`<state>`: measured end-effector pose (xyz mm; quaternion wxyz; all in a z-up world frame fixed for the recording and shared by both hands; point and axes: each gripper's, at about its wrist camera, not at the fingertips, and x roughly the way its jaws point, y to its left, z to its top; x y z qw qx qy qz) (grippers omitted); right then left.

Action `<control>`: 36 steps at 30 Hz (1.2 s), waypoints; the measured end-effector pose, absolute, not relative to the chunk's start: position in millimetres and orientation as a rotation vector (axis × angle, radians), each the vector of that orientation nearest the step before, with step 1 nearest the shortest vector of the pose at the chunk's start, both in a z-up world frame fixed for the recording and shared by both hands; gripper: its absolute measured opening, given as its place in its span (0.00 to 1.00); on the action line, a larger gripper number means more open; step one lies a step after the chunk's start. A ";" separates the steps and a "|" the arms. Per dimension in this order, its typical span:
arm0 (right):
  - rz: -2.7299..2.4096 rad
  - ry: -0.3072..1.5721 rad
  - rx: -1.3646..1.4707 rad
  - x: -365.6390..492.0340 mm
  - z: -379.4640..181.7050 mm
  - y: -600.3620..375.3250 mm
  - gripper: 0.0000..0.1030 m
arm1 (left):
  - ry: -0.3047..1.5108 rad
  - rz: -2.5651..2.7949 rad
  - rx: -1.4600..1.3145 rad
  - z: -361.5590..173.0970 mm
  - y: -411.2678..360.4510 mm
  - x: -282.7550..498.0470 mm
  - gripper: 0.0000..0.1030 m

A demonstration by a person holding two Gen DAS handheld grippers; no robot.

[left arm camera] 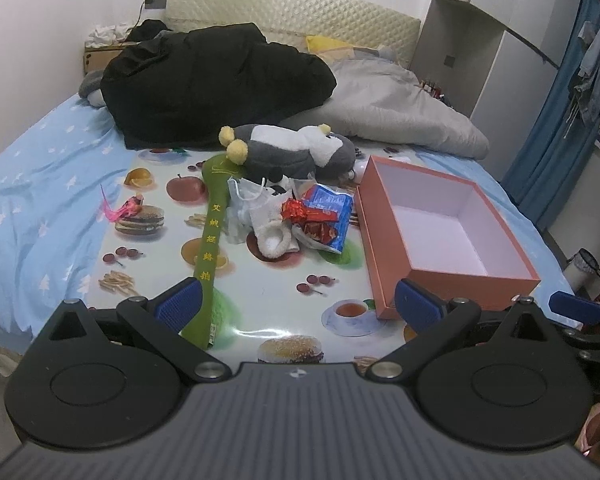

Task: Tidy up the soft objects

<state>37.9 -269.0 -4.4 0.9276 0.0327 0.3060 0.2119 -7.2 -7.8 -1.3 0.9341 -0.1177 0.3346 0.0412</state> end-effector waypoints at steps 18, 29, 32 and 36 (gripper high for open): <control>0.428 0.637 0.054 36.0 -4.4 -266.2 1.00 | 0.693 0.087 -0.244 -6.3 -6.7 -9.0 1.00; 0.423 0.659 0.070 38.2 -8.9 -269.7 1.00 | 0.672 0.077 -0.221 -11.4 -12.0 -11.1 1.00; 0.421 0.660 0.066 37.7 -9.2 -270.4 1.00 | 0.679 0.079 -0.217 -13.8 -11.8 -11.9 1.00; 0.422 0.663 0.077 37.1 -8.8 -270.5 1.00 | 0.673 0.077 -0.218 -14.2 -10.2 -12.8 1.00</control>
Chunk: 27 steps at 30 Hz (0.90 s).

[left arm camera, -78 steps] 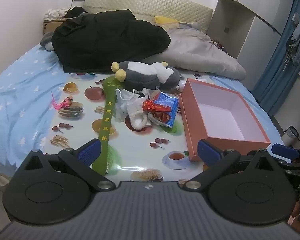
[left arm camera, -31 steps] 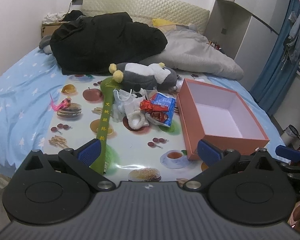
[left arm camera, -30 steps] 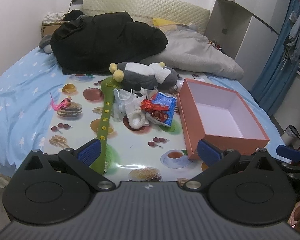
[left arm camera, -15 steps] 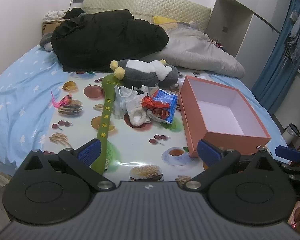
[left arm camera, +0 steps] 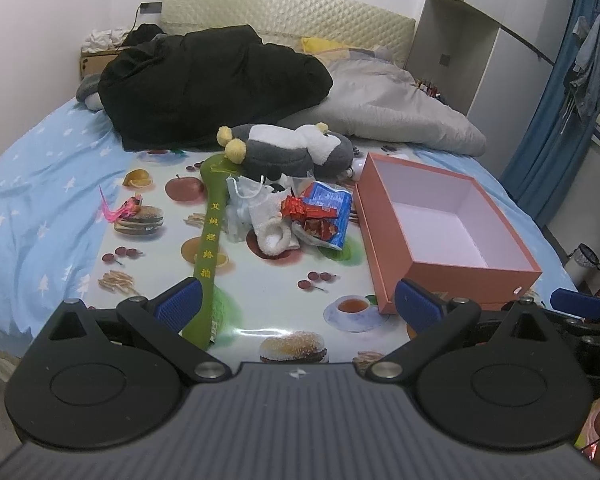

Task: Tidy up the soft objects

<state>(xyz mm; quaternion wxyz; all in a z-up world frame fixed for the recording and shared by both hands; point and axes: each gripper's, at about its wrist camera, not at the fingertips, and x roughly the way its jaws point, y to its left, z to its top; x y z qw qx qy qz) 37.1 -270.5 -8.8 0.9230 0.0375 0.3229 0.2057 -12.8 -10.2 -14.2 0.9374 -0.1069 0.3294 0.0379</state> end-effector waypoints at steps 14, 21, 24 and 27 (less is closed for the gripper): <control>0.396 0.699 0.095 55.9 -21.7 -266.8 1.00 | 0.749 0.040 -0.264 -34.2 -3.2 8.3 1.00; 0.417 0.726 0.109 75.3 -33.8 -260.2 0.98 | 0.773 0.025 -0.288 -55.7 7.6 36.2 1.00; 0.425 0.735 0.113 87.4 -37.0 -254.8 0.98 | 0.779 0.020 -0.294 -65.8 11.8 49.8 0.99; 0.435 0.738 0.102 100.3 -39.5 -245.3 0.97 | 0.766 0.013 -0.283 -71.8 13.2 61.2 0.99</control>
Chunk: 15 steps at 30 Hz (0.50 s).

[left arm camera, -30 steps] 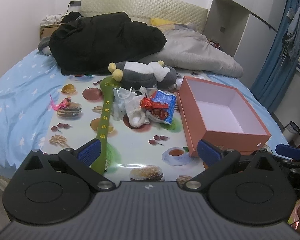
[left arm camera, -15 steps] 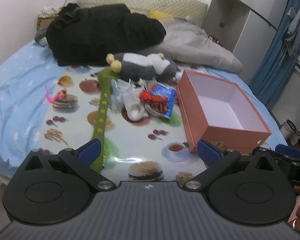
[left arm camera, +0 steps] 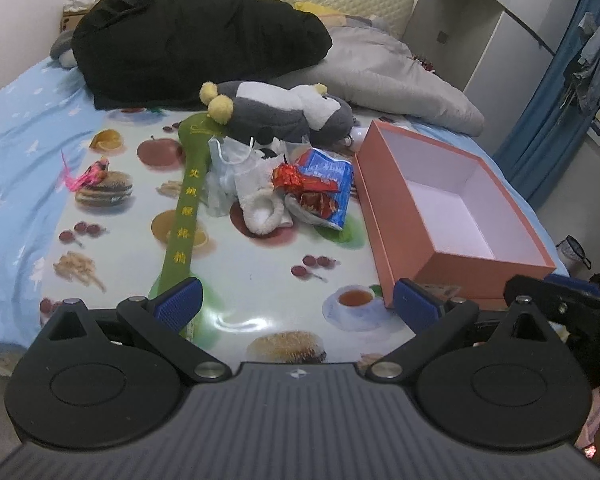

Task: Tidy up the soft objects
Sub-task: 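Grasp the white rope toy with the left tool while the right grasps the red candy packet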

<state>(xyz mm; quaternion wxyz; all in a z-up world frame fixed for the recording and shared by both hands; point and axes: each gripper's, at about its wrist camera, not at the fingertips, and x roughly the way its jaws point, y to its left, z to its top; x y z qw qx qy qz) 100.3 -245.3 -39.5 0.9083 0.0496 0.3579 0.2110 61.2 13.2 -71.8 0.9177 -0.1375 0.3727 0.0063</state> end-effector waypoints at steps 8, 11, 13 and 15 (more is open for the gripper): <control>0.485 0.793 0.121 144.7 -50.6 -218.0 0.73 | 0.789 -0.014 -0.269 -96.0 25.2 103.6 0.99; 0.489 0.798 0.091 158.4 -55.6 -203.5 0.73 | 0.806 -0.026 -0.259 -107.0 30.2 123.4 0.99; 0.492 0.802 0.079 169.2 -59.6 -194.5 0.73 | 0.812 -0.038 -0.258 -114.3 33.9 133.9 0.97; 0.497 0.805 0.073 179.2 -63.9 -187.2 0.73 | 0.826 -0.044 -0.254 -122.1 37.1 145.7 0.93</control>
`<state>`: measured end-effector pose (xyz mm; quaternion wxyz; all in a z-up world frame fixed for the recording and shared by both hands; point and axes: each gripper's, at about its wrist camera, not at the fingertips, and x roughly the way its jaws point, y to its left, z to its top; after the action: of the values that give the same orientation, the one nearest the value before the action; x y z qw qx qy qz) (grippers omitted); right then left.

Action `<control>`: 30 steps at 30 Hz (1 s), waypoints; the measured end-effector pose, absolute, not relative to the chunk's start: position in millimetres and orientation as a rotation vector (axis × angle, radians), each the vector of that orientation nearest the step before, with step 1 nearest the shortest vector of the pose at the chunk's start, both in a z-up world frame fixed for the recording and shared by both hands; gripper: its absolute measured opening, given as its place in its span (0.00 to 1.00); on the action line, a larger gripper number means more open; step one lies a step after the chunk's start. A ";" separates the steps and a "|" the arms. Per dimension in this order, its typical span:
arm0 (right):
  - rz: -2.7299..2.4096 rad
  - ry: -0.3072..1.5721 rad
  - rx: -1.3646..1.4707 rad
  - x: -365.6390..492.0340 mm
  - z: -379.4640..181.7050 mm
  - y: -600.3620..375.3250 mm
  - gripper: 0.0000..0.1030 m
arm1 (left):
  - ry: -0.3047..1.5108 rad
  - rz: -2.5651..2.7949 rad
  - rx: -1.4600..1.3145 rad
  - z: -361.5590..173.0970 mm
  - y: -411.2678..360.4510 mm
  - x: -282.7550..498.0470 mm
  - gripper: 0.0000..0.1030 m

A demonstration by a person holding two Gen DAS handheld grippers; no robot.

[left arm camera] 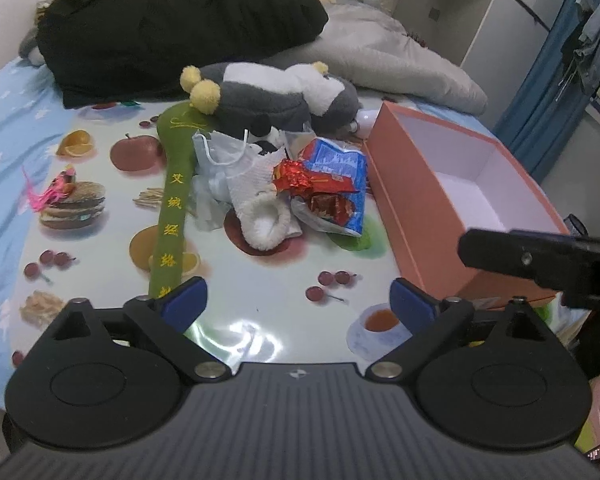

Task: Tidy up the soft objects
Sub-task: 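Grasp the white rope toy with the left tool while the right grasps the red candy packet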

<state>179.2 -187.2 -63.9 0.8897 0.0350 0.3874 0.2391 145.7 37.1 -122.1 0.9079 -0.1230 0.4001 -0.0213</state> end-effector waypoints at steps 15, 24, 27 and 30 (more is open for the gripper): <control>0.478 0.907 0.034 274.1 -116.9 -136.3 0.72 | 0.952 -0.104 -0.271 -199.5 58.6 236.4 0.67; 0.407 1.023 -0.038 324.6 -169.6 -123.6 0.55 | 0.993 -0.099 -0.226 -234.3 55.2 287.0 0.56; 0.394 1.065 -0.021 335.3 -181.0 -123.4 0.47 | 0.985 -0.111 -0.197 -234.8 50.6 298.8 0.48; 0.390 1.084 -0.009 342.1 -185.4 -122.9 0.40 | 0.994 -0.109 -0.209 -234.2 48.9 307.4 0.37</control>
<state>342.1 -122.9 -185.4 0.8385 -0.0041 0.5126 0.1846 307.4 48.9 -234.2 0.8723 -0.1002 0.4758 -0.0524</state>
